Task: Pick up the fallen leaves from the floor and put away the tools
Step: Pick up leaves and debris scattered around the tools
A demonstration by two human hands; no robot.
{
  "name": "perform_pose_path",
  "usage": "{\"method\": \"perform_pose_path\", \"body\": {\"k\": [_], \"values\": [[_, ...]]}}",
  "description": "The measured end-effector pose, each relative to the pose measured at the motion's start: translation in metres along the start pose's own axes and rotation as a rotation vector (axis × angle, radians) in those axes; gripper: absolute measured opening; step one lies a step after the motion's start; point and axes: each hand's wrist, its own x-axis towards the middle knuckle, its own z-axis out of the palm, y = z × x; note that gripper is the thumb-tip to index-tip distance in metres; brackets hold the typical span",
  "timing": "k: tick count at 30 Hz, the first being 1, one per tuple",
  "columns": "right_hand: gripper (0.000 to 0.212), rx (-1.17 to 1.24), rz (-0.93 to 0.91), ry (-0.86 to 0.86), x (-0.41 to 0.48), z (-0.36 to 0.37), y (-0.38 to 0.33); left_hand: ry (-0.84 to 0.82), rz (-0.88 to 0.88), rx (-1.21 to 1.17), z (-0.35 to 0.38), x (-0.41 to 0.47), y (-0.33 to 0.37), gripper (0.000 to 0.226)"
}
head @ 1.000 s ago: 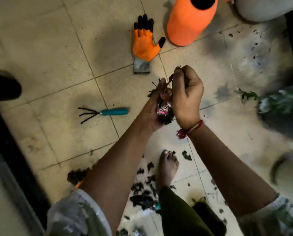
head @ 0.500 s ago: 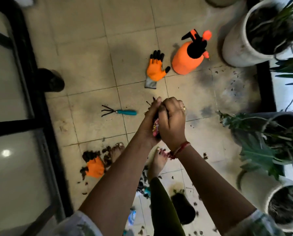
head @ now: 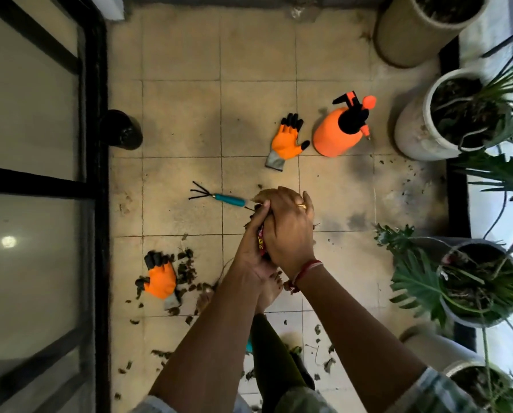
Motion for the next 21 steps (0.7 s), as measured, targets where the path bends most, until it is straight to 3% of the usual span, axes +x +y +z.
{"method": "perform_pose_path", "body": {"k": [6, 12, 14, 17, 21], "values": [[0.058, -0.257, 0.189, 0.018, -0.010, 0.010, -0.011, 0.011, -0.004, 0.149, -0.014, -0.004, 0.004, 0.088], [0.062, -0.354, 0.300, -0.171, -0.041, 0.045, -0.002, 0.169, -0.053, 0.103, -0.050, -0.018, -0.010, 0.058], [0.062, -0.162, 0.390, -0.183, -0.056, 0.056, 0.001, 0.182, -0.060, 0.049, -0.057, -0.024, -0.015, 0.061], [0.067, 0.316, 0.543, -0.135, -0.074, 0.075, -0.012, 0.227, -0.024, -0.068, -0.079, -0.038, -0.016, 0.070], [0.044, 0.471, 0.502, -0.072, -0.097, 0.091, -0.045, 0.179, -0.021, -0.152, -0.108, -0.065, -0.009, 0.087]]}}
